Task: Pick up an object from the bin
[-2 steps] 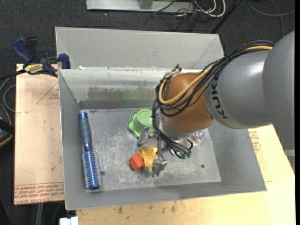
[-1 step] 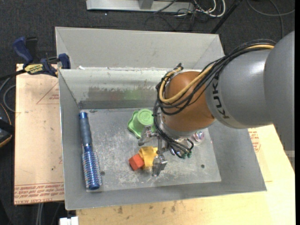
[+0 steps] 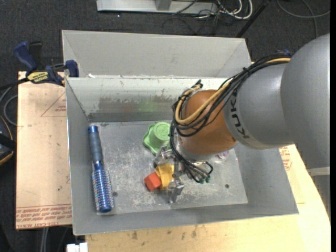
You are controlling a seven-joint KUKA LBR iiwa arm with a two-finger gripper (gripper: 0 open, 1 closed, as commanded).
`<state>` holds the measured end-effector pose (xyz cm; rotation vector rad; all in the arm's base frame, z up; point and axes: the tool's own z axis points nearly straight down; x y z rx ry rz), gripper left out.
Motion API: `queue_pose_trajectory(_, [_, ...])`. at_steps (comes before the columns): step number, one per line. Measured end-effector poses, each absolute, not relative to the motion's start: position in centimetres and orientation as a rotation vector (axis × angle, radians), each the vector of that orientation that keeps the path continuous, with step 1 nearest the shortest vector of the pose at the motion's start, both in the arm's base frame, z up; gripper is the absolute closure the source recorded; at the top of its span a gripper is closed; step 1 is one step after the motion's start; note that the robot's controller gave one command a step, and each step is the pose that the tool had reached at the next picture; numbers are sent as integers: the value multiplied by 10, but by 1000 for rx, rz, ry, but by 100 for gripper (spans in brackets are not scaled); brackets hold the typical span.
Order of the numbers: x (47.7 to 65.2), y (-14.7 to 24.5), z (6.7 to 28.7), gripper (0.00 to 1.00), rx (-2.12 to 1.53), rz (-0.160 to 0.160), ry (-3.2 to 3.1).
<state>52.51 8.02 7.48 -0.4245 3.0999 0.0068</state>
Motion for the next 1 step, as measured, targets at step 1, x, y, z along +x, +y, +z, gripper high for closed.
queue_pose_trajectory(1, [527, 81, 77, 0, -425, 4, 3108])
